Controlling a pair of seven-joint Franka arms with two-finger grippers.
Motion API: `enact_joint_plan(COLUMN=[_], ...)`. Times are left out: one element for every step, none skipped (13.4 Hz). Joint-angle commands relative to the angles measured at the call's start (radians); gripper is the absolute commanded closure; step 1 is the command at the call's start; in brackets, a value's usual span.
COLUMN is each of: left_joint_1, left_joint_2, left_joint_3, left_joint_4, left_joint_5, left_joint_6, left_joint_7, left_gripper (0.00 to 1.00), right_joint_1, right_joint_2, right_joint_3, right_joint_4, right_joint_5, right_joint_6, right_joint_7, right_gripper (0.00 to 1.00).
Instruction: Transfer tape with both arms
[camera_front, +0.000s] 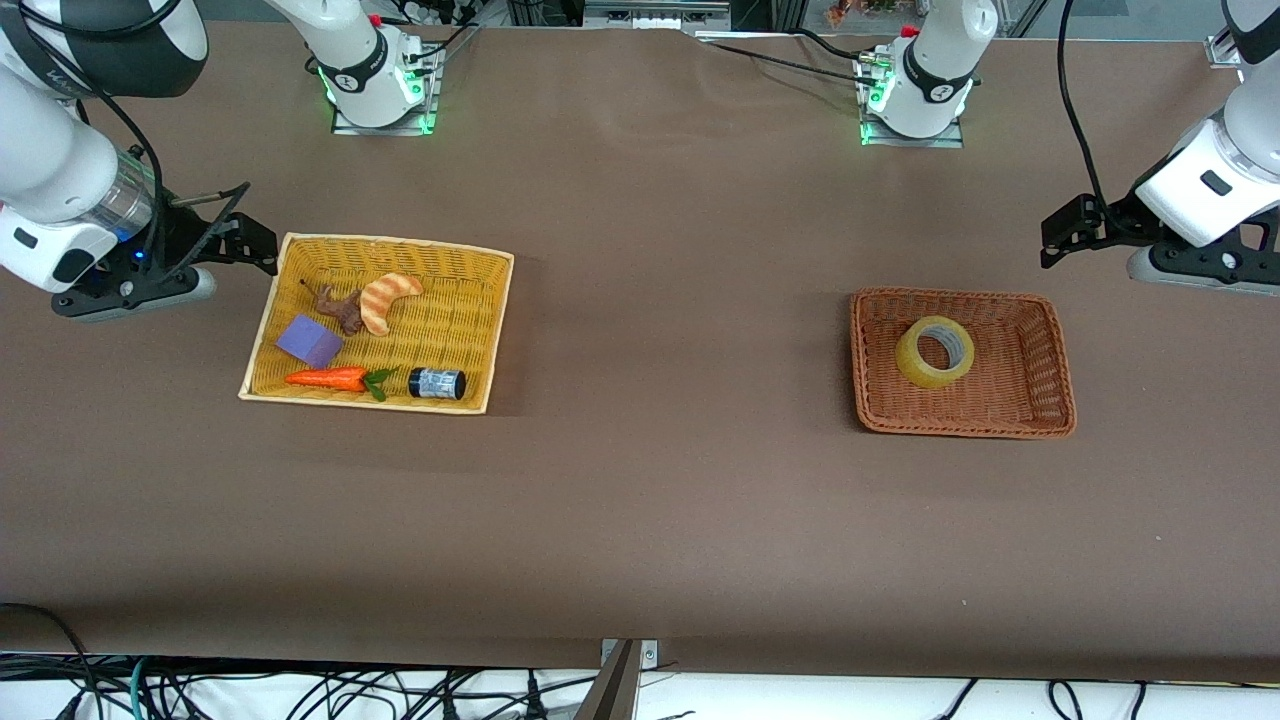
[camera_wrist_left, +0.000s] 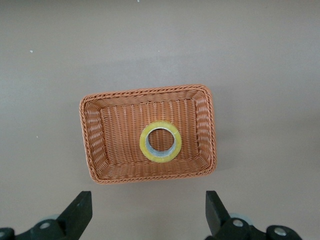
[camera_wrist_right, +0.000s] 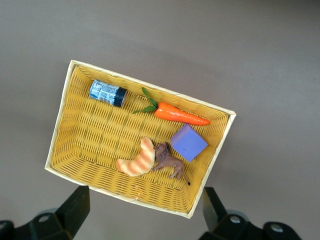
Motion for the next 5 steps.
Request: enact_joint_plan(left_joint_1=[0.001, 0.004, 0.004, 0.004, 0.004], left_joint_2=[-0.02, -0.02, -0.022, -0.022, -0.022], left_joint_3=[0.007, 0.008, 0.007, 0.007, 0.007], left_joint_4=[-0.019, -0.019, -0.019, -0.019, -0.019], left_joint_5=[-0.021, -0.023, -0.023, -0.023, -0.023], left_joint_6=[-0.022, -0.023, -0.025, -0.025, -0.025], left_joint_7=[0.008, 0.008, 0.008, 0.008, 0.008], left_gripper=[0.0, 0.0, 0.0, 0.0, 0.0], right_joint_1=[-0.005, -0.005, -0.005, -0.007, -0.007], right_joint_2=[-0.031, -0.031, -0.031, -0.033, -0.034], right_joint_3=[0.001, 0.001, 0.002, 0.001, 0.001], right_joint_4=[0.013, 0.024, 0.032, 0.038, 0.043], right_joint_5=[-0.009, -0.006, -0.001, -0.001, -0.003], right_joint_6=[-0.047, -0.071, -0.096, -0.12, -0.133], right_joint_7=[-0.018, -0.018, -0.018, -0.018, -0.018], right_gripper=[0.0, 0.0, 0.0, 0.0, 0.0])
